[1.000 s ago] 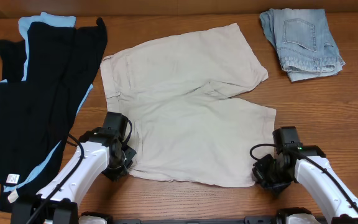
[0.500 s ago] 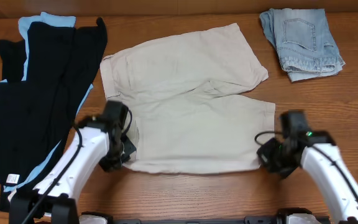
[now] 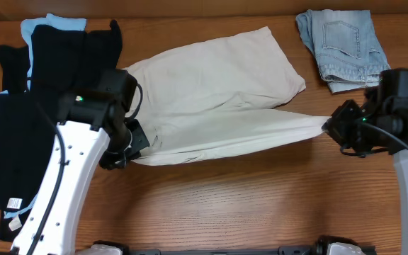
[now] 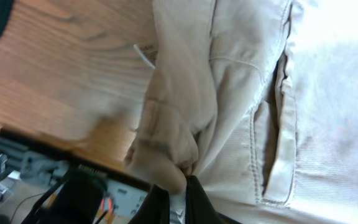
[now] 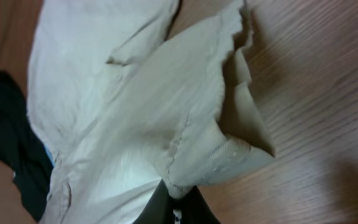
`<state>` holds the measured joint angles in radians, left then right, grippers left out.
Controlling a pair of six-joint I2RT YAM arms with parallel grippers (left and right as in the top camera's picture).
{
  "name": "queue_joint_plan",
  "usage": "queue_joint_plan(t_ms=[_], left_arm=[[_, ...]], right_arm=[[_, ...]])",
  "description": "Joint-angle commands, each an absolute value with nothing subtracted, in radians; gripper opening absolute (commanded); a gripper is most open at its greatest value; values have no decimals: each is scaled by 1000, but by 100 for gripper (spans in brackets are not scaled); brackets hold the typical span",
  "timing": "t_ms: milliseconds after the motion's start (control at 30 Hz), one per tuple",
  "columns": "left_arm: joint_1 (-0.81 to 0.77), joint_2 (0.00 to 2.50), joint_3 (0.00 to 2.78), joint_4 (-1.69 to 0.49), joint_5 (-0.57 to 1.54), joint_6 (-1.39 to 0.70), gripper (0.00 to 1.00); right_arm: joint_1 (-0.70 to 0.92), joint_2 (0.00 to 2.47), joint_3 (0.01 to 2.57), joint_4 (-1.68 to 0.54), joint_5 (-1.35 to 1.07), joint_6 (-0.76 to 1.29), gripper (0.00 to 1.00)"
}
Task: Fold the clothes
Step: 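Lift the leg hems and fold them up toward the waistband with both grippers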
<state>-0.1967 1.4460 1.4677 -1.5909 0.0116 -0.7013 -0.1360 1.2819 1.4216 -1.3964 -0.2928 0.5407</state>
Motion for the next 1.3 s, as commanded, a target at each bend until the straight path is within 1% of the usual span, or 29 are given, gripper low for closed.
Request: queue_joint_plan(t_ms=[0,267,433,600,800,867,1033,1267], left_arm=[[-173,1363,1531,-1683,-186,-673,4],[-173,1130,1535,-1690,-52,-657,4],[-173,1050,1514,-1690,-60,-662,4],[-173,1060,1430,-1675,-89,-687,4],[-173,1103,1256,-1553,-179,-772,4],[-172,1121,1196,-1501,-222,-813,4],[-163,1187,1087,-1321,-310,-842,4],[-162,1326,1060,-1044,-430,-825,4]], right_arm=[[-189,1261,1515,-1422,-121,459,4],[-188,1174,1530,-1554,-101,415,4],[-188,1159,1529,-1569,-98,358,4],[-171,1240,1525,-1495,-99,306,4],[-120,1412,1525,-1382,-112,261,4],[-94,1475,1525,-1312,-122,244,4],[-47,1631,1525,-1155,-136,237,4],[-5,1792,1525,-904,-140,239,4]])
